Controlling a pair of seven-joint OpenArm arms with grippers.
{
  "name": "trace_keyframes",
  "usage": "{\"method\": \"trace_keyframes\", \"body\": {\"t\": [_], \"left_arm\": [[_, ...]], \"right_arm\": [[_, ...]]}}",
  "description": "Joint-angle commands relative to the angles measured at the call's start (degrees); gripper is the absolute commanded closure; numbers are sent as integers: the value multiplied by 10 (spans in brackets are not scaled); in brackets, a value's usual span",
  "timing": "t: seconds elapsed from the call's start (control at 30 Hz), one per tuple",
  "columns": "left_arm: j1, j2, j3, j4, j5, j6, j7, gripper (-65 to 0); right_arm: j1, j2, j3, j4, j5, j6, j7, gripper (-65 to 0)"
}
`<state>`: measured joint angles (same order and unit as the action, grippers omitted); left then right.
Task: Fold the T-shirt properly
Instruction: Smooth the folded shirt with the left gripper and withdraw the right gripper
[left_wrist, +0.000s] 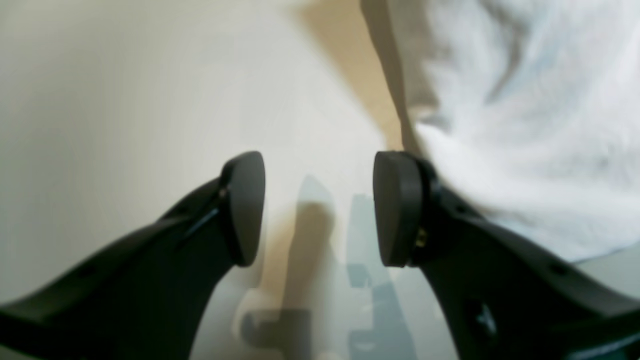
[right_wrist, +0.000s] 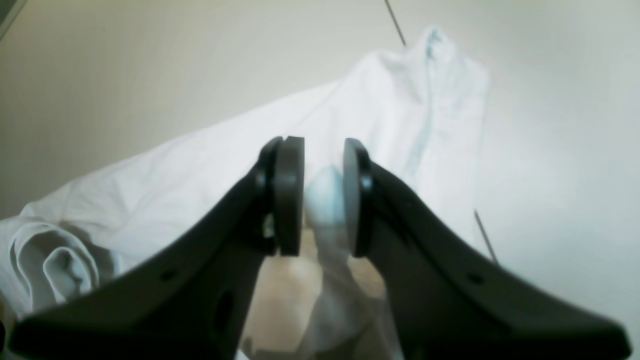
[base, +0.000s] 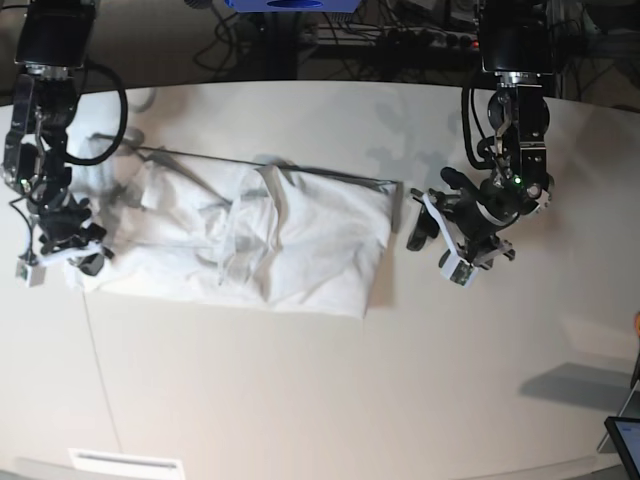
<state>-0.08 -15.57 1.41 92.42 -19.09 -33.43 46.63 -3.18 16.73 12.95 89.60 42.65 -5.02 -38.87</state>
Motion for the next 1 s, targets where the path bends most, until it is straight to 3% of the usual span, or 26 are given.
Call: {"method": "trace_keyframes", "body": {"t": [0.0, 0.1, 0.2, 0.33, 0.43, 0.6, 0.77, 0.97], "left_arm": [[-4, -9, -8, 13, -9, -2, -13, -341], [-8, -7, -14, 23, -11, -2, -13, -341], [-8, -6, -9, 61, -12, -2, -13, -341], [-20, 30, -8, 92, -13, -2, -5, -349], [-48, 59, -8, 88, -12, -2, 55, -349], [-85, 98, 4, 51, -7, -3, 67, -349], [-113, 106, 69, -24, -6, -3, 66, -343], [-110, 103, 75, -42, -6, -1, 65, -343]], "right_arm": [[11, 11, 20, 10, 2, 4, 10, -173], [11, 11, 43, 11, 2, 14, 7, -189], [9, 10, 63, 11, 2, 50, 6, -189], [6, 8, 61, 11, 2, 70, 5, -189], [-2, 8, 63, 11, 2, 71, -11, -189], [-5, 8, 64, 11, 2, 71, -13, -187], [-5, 8, 64, 11, 2, 71, -14, -186], [-6, 8, 64, 11, 2, 71, -14, -186]]}}
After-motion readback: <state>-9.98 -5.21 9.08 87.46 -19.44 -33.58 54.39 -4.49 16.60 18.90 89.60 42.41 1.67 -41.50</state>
